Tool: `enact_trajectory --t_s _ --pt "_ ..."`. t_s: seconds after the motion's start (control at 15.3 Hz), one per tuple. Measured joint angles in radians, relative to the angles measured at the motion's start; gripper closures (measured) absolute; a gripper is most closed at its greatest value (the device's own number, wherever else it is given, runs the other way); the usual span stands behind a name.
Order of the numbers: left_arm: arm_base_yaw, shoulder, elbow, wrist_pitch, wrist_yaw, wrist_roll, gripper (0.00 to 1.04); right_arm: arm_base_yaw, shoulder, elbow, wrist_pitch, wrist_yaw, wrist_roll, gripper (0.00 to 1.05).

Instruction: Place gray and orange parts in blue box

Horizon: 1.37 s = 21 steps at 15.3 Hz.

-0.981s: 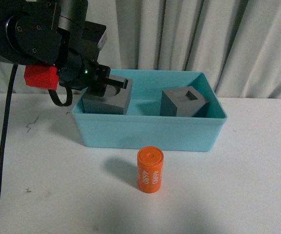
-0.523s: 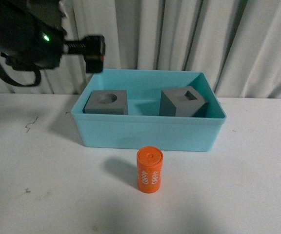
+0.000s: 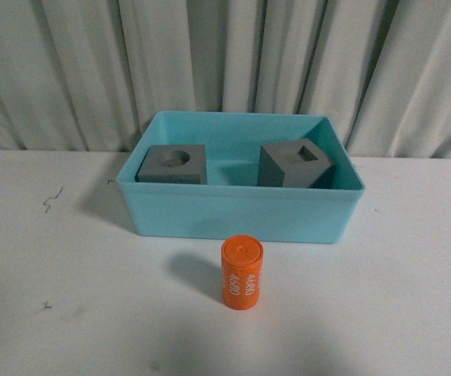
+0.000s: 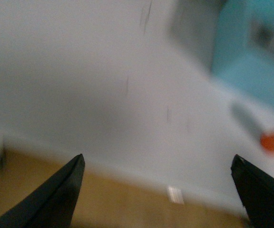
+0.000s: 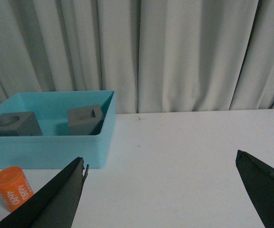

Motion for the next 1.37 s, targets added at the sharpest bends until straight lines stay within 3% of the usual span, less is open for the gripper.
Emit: enact_trajectory --t_s 0.07,0.13,0.2,0.26,0.46,0.59,0.72,0.78,0.85,1.37 --pt "-0.010 -0.166 -0.163 0.359 0.016 0.052 0.25 0.000 0.001 0.000 0.002 0.000 0.000 0.06" --pt "-0.081 -0.259 -0.248 0.536 -0.002 0.080 0.37 0.000 0.001 0.000 -0.001 0.000 0.000 0.06" --pt "-0.121 -0.298 -0.263 0.603 -0.043 0.092 0.48 0.000 0.000 0.000 0.001 0.000 0.000 0.06" --pt "-0.173 -0.356 -0.264 0.578 -0.108 0.098 0.65 0.000 0.000 0.000 0.000 0.000 0.000 0.06" --pt "-0.273 -0.431 -0.300 0.558 -0.201 0.098 1.01 0.000 0.001 0.000 0.000 0.000 0.000 0.06" --pt "-0.315 -0.472 -0.306 0.512 -0.245 0.101 1.03 0.000 0.000 0.000 0.000 0.000 0.000 0.06" --pt "-0.439 -0.520 -0.306 0.463 -0.373 0.101 1.03 0.000 0.000 0.000 0.000 0.000 0.000 0.06" --pt "-0.467 -0.576 -0.303 0.383 -0.378 0.103 1.03 0.000 0.000 0.000 0.002 0.000 0.000 0.06" --pt "-0.461 -0.676 -0.306 0.271 -0.393 0.103 1.03 0.000 0.000 0.000 0.000 0.002 0.000 0.06" --pt "-0.459 -0.692 -0.306 0.283 -0.393 0.105 1.03 0.000 0.000 0.000 0.000 0.000 0.000 0.06"
